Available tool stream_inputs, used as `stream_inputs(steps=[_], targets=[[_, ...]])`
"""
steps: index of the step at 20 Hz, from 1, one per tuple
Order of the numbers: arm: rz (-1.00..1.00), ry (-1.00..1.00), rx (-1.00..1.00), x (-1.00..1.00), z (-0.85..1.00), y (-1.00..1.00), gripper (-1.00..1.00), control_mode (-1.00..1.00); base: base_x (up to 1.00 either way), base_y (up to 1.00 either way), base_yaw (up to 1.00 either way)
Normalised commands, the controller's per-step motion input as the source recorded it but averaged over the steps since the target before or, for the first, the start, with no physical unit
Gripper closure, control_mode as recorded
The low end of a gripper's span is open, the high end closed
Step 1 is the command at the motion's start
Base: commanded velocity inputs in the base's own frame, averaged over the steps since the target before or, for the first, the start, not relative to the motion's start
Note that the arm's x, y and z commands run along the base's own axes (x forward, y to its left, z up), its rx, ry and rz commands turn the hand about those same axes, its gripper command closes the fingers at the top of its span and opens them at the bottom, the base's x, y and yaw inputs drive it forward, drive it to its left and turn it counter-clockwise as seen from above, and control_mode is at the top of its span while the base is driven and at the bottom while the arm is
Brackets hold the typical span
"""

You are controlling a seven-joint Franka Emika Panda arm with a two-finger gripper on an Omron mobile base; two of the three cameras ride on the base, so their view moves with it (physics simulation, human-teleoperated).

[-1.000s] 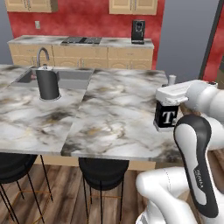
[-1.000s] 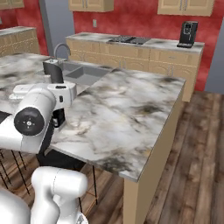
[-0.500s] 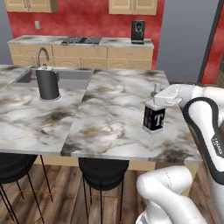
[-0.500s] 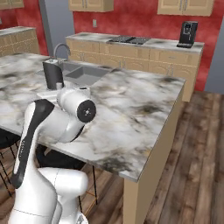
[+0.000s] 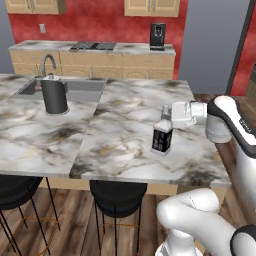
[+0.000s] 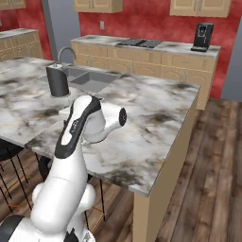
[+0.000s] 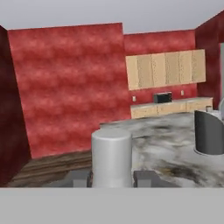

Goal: Get the candle and the liquor from the cabinet and move them to the dining counter.

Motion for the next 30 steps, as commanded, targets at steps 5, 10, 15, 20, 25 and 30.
stream_inputs(steps=[5, 10, 15, 20, 25, 30], targets=[[0.29, 0.0, 0.0, 0.44, -0.37, 0.07, 1.0, -1.0, 0.0, 0.0, 0.0], [0.17, -0.03, 0.0, 0.35, -0.28, 0.08, 1.0, -1.0, 0.0, 0.0, 0.0], [0.07, -0.02, -0.04, 0.23, -0.25, 0.18, 1.0, -1.0, 0.0, 0.0, 0.0], [0.02, 0.0, -0.03, 0.19, -0.27, 0.23, 1.0, -1.0, 0.0, 0.0, 0.0], [0.0, 0.0, -0.02, 0.14, -0.32, 0.19, 1.0, -1.0, 0.0, 0.0, 0.0], [0.0, 0.0, -0.01, 0.0, -0.35, 0.02, 1.0, -1.0, 0.0, 0.0, 0.0]])
